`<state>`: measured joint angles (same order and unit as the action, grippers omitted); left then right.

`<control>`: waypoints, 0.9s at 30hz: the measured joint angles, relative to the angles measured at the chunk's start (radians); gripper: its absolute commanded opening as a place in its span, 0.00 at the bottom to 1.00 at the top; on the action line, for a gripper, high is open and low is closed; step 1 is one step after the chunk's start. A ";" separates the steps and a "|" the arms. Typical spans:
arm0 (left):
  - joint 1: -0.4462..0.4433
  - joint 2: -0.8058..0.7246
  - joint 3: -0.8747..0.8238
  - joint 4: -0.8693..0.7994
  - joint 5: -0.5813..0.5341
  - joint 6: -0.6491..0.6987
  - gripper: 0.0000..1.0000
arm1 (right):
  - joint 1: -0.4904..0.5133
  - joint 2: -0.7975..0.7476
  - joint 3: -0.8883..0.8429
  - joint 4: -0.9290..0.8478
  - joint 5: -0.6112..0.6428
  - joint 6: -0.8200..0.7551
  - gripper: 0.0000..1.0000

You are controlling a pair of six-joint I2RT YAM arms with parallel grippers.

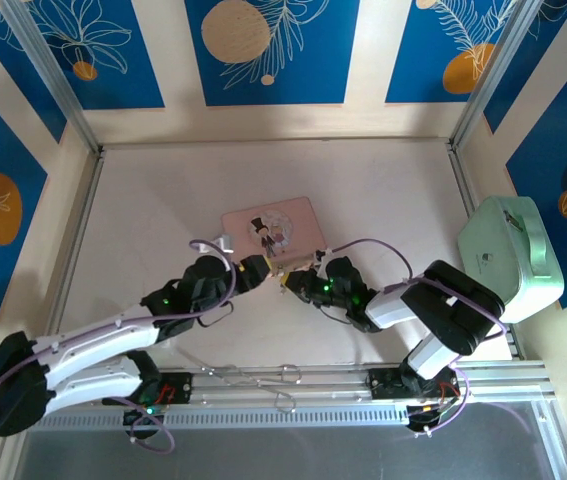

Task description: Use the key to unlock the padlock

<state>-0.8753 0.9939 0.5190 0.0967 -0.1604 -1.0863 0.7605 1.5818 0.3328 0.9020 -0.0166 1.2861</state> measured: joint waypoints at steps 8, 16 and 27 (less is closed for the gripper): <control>0.105 -0.045 0.001 -0.224 0.022 0.051 0.69 | 0.013 -0.002 0.032 -0.064 0.025 -0.004 0.00; 0.150 0.028 0.085 -0.330 0.055 0.142 0.72 | 0.022 -0.035 0.069 -0.206 0.080 -0.005 0.00; 0.208 0.071 0.100 -0.335 0.105 0.180 0.65 | 0.103 -0.138 0.093 -0.356 0.269 -0.068 0.00</control>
<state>-0.6674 1.0649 0.6186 -0.2386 -0.0551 -0.9058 0.8635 1.4437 0.4259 0.5457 0.2520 1.2186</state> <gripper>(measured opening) 0.653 0.103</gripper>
